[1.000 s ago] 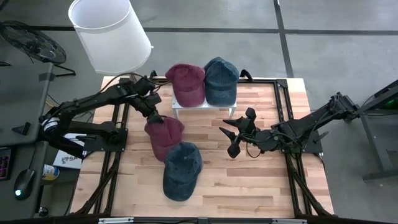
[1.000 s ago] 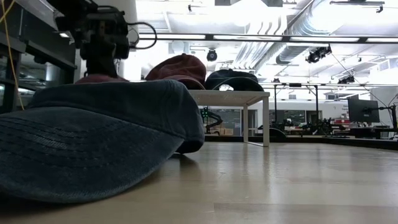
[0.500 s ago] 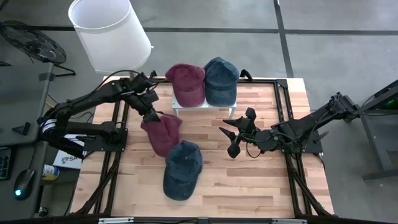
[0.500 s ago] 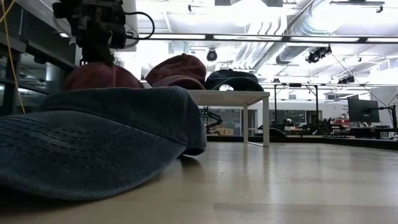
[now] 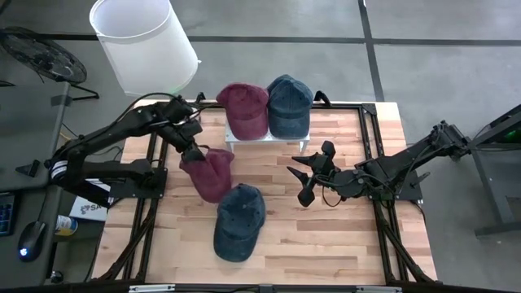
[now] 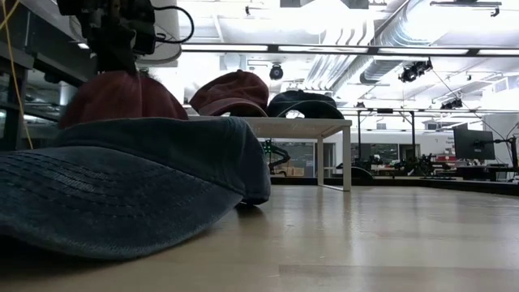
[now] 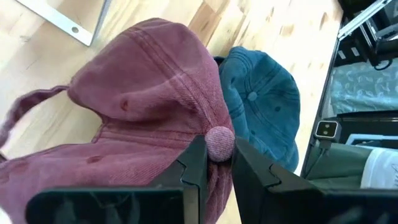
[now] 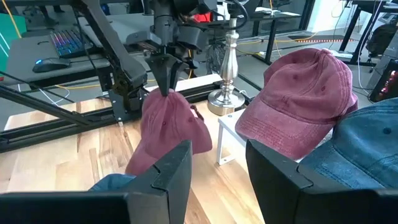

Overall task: Pick & Place hat
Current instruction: Stack the red cap on top of the red cap on the shelf

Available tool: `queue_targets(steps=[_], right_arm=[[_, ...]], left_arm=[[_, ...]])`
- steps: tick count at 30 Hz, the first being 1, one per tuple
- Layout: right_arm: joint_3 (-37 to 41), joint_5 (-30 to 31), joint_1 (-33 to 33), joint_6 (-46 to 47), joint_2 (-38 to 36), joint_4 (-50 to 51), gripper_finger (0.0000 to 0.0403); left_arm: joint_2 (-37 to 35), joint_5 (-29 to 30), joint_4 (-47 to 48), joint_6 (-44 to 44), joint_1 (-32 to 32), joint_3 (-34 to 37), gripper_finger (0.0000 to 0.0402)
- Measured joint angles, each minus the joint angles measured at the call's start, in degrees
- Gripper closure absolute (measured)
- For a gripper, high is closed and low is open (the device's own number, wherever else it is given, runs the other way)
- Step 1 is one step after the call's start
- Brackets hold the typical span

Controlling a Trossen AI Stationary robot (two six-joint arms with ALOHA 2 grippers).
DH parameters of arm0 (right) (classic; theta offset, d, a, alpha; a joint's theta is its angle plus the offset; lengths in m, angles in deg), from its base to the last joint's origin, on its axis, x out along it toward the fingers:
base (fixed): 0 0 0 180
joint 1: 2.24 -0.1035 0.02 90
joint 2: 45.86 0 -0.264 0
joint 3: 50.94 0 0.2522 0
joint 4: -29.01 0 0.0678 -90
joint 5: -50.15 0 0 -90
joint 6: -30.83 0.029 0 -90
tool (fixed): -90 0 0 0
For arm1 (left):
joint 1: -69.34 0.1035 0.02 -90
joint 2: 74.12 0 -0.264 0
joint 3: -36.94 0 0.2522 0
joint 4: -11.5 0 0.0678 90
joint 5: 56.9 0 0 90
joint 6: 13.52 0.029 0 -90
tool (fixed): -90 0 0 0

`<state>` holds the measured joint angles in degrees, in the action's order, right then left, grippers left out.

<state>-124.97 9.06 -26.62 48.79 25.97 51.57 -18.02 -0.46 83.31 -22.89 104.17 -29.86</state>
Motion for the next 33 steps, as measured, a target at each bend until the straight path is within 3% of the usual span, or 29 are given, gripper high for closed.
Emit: queue_targets(steps=[13, 19, 26, 33], right_arm=[[0.0, 0.0, 0.0, 0.0, 0.0, 0.0, 0.0256], [0.0, 0.0, 0.0, -0.2, 0.0, 0.0, 0.0257], [0.0, -0.6, 0.0, -0.2, 0.0, 0.0, 0.0258], [0.0, -1.9, 0.0, -0.1, 0.0, 0.0, 0.0257]], left_arm=[[-5.7, -2.2, 0.0, -1.7, -0.8, 0.0, 0.0355], [-6.2, -1.6, -0.4, -5.1, -6.6, 0.0, 0.0355], [-6.1, 4.1, -2.9, -10.1, -14.4, 0.0, 0.0355], [-6.1, 5.8, -3.6, -13.1, -19.2, -0.2, 0.0355]])
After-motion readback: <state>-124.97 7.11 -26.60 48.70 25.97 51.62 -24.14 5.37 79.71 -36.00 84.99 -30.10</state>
